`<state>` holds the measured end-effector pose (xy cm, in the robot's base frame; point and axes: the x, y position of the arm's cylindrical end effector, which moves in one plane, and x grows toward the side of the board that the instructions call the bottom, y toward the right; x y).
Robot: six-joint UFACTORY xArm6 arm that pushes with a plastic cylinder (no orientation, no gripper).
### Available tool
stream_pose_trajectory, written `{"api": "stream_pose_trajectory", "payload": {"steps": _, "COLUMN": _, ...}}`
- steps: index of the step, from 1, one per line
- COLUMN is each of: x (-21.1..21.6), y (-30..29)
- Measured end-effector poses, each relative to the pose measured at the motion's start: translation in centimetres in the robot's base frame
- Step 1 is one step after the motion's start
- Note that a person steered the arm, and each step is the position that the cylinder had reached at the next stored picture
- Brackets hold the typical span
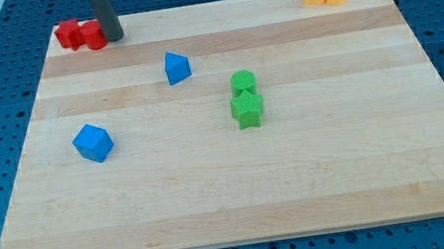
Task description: Push the blue triangle downwards of the board
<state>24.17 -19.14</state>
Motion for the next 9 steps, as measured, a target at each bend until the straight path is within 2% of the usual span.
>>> {"api": "stream_pose_trajectory", "payload": {"steps": 2, "x": 0.3, "y": 0.0}}
{"api": "stream_pose_trajectory", "payload": {"steps": 3, "x": 2.5, "y": 3.8}}
{"api": "stream_pose_trajectory", "payload": {"steps": 5, "x": 3.4, "y": 13.7}}
{"api": "stream_pose_trajectory", "payload": {"steps": 6, "x": 5.3, "y": 14.6}}
{"api": "stream_pose_trajectory", "payload": {"steps": 8, "x": 14.0, "y": 10.1}}
{"api": "stream_pose_trajectory", "payload": {"steps": 9, "x": 13.9, "y": 9.3}}
